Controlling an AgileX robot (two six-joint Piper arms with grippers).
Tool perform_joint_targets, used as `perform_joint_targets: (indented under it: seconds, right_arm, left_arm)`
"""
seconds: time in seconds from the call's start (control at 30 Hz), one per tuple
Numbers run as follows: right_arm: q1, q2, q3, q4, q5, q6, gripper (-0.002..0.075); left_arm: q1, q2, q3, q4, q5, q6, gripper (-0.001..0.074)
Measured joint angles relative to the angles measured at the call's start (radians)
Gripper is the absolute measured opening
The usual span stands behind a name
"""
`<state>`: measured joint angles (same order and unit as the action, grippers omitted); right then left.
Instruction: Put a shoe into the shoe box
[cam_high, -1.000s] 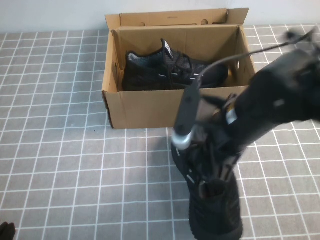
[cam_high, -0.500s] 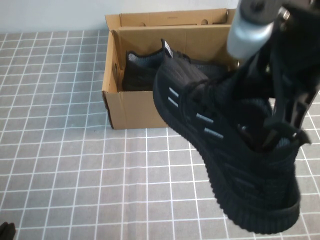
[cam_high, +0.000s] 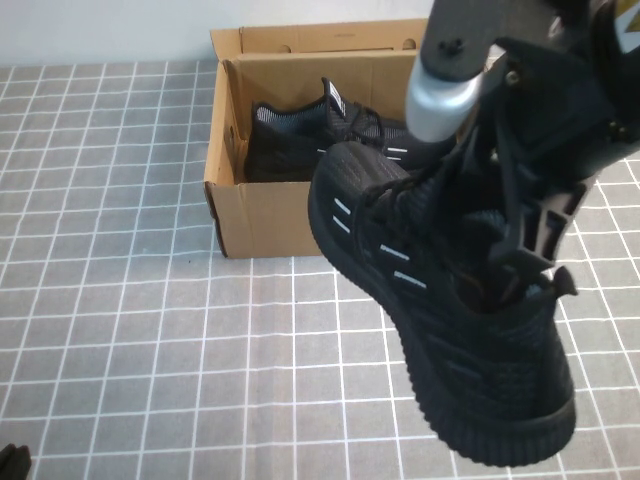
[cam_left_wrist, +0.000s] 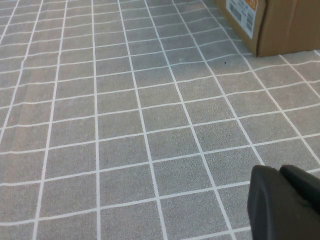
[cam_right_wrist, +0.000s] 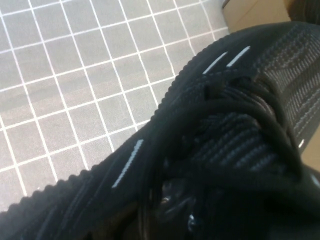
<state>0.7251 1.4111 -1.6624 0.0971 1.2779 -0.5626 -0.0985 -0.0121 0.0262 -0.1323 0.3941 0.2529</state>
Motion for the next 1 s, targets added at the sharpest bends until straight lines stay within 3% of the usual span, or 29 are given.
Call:
perform_joint_targets:
  seconds: [0.2,0.43,0.6,0.8,1.0]
  right_arm:
    - [0.000,0.030,0.000,0.000,0.000,0.000,0.0006]
    - [0.000,0.049,0.000,0.000,-0.019,0.007,0.0006]
    - [0.000,0.051,0.000,0.000,-0.050,0.025,0.0006]
    - [0.000,0.079,-0.001,-0.026,-0.060,0.025,0.0005]
    - [0.000,0.110,-0.001,-0.062,-0.069,0.030,0.0005]
  left_arm:
    - [0.000,0.000,0.000,0.028,-0.072,0.005,-0.0001]
    - [0.000,0.000,0.000,-0.177,-0.367,-0.030,-0.0001]
    - [0.000,0.000,0.000,-0.317,-0.425,-0.112,-0.0001]
    - [0.000,0.062,-0.092,-0.375,-0.189,-0.161,-0.0001]
    - [0.000,0.355,-0.345,-0.376,0.038,-0.073,-0.0001]
